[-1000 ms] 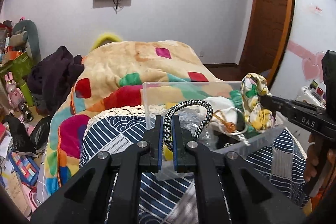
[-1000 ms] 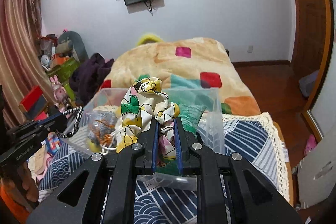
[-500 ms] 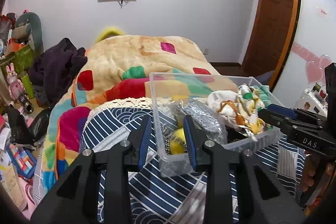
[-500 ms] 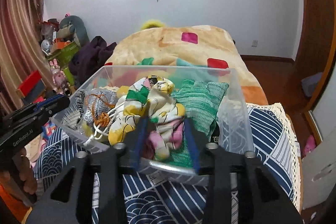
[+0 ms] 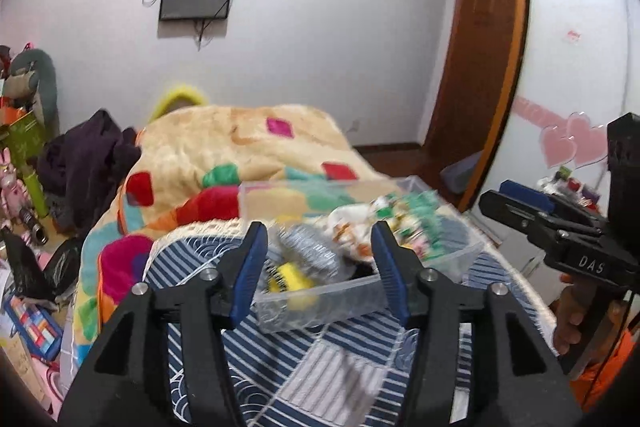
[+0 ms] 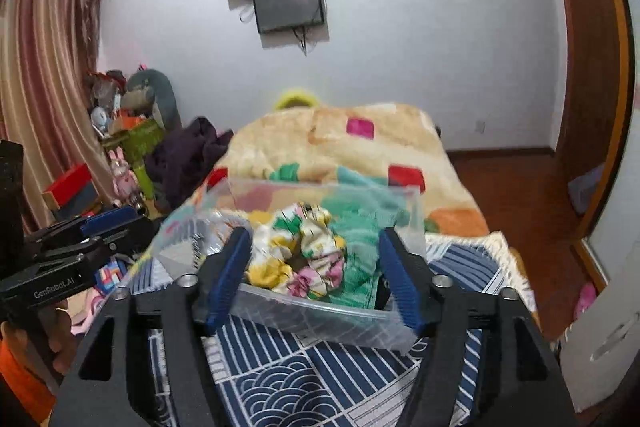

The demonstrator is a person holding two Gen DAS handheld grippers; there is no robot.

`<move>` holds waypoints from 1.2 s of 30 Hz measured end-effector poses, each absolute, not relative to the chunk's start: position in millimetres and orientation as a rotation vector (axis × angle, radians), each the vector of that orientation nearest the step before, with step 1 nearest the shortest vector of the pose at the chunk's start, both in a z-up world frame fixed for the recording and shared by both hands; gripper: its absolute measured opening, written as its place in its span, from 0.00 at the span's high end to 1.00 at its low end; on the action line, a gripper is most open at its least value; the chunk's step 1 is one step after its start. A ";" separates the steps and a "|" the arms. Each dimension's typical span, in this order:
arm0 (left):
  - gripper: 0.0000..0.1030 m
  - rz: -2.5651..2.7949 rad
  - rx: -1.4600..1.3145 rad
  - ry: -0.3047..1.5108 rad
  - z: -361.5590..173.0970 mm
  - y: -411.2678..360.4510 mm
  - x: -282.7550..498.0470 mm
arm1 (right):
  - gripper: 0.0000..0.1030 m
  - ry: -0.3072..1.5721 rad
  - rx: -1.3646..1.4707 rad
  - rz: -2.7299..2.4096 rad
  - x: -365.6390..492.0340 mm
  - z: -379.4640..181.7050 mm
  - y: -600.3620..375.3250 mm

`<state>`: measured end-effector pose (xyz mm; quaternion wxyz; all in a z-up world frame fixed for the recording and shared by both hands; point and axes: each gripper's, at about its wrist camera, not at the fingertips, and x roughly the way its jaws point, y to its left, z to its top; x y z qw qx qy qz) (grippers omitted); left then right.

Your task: Organize soft objects

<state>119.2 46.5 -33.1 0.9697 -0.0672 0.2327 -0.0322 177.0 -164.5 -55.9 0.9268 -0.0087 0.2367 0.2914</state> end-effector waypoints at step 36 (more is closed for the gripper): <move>0.00 -0.039 -0.115 0.232 15.9 29.7 25.7 | 0.00 0.192 -0.001 0.570 94.1 -15.9 -184.8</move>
